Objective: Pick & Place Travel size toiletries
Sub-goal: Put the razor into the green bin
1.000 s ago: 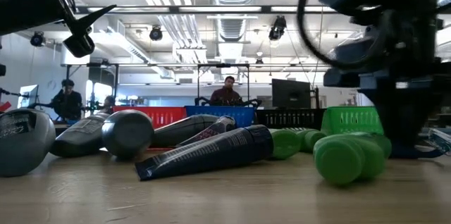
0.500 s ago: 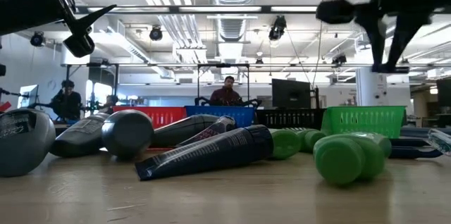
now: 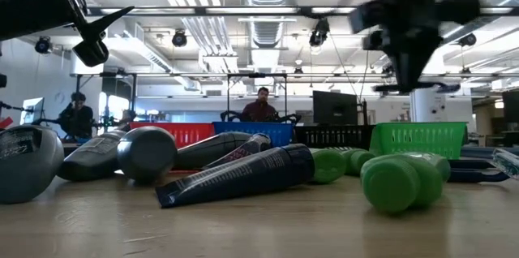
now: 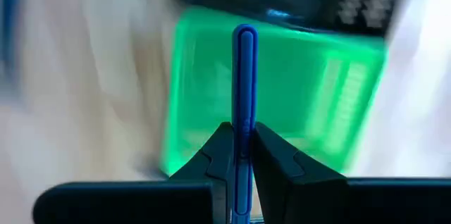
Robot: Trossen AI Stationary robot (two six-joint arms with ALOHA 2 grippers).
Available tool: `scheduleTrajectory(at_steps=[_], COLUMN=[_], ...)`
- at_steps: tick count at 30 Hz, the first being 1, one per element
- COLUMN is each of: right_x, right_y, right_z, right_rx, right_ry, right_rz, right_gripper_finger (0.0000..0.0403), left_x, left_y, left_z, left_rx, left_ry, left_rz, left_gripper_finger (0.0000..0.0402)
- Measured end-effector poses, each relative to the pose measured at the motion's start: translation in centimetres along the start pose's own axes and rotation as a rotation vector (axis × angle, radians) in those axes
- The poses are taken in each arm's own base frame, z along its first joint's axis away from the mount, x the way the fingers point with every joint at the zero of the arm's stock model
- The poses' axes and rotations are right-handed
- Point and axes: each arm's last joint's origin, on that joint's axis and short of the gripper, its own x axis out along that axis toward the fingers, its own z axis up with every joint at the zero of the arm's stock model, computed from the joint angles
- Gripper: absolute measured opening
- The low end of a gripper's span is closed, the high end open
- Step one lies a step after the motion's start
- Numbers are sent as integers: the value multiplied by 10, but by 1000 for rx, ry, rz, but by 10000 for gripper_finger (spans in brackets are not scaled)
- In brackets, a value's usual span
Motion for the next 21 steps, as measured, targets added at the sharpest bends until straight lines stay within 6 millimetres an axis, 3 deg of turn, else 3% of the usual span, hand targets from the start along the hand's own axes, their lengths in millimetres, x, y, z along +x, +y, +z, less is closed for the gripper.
scheduleTrajectory(at_steps=[3, 10, 15, 21], right_x=[-2, 22, 48, 60], right_y=[-23, -51, -48, -45], right_z=[1, -18, -33, -36], right_rx=[494, 1142, 1347, 1412], right_ry=[-29, -144, -129, -70], right_rz=[24, 94, 107, 131], right_gripper_finger=[29, 29, 29, 40], left_x=[0, 0, 0, 0], left_y=[0, 2, 2, 2], left_z=[0, 3, 3, 2], left_rx=[5, 1, 9, 10], left_ry=[-12, -90, -88, -83], left_rz=[8, 60, 61, 67], left_gripper_finger=[266, 266, 266, 266])
